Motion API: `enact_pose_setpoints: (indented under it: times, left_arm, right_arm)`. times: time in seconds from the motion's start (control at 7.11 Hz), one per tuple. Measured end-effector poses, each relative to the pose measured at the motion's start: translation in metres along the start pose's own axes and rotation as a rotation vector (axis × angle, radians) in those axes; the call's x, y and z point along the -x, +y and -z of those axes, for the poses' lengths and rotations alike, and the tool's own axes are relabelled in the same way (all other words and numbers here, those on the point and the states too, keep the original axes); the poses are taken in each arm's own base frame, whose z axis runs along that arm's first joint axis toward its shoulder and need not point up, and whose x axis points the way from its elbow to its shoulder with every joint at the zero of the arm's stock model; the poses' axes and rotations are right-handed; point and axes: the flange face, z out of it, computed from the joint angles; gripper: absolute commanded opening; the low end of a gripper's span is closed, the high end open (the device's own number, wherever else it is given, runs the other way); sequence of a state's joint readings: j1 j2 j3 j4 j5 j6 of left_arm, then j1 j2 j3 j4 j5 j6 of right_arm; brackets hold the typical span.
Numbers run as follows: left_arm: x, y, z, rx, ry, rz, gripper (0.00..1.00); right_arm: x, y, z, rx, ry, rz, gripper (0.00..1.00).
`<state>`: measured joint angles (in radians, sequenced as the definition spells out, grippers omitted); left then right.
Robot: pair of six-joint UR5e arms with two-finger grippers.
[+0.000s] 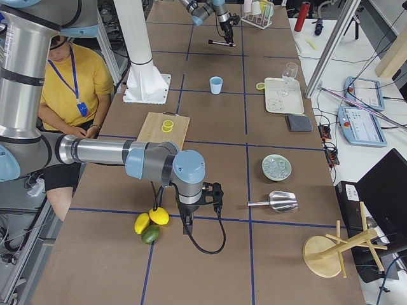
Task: Squeeze lemon into cup
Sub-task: 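Carry the muddler with the left gripper over the blue cup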
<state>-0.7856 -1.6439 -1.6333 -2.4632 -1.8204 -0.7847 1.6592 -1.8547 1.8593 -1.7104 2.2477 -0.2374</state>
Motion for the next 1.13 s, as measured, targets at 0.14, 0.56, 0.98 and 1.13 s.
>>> enact_pose_setpoints:
  times: [0.14, 0.56, 0.98, 1.13]
  left_arm:
    - [-0.028, -0.026, 0.01, -0.064, 0.045, -0.119, 0.0]
    - [-0.105, -0.094, 0.056, -0.349, 0.197, -0.356, 0.0]
    - [-0.167, -0.122, 0.097, -0.664, 0.406, -0.414, 0.0]
    - [-0.208, -0.129, 0.108, -0.759, 0.489, -0.416, 0.0]
  right_arm:
    - [0.0, 0.0, 0.001, -0.001, 0.0, 0.0, 1.0]
    - [0.0, 0.0, 0.002, -0.005, 0.0, -0.003, 1.0]
    - [-0.001, 0.0, 0.002, -0.005, 0.001, -0.006, 1.0]
    - [-0.002, 0.001, 0.002, -0.006, 0.001, -0.009, 1.0]
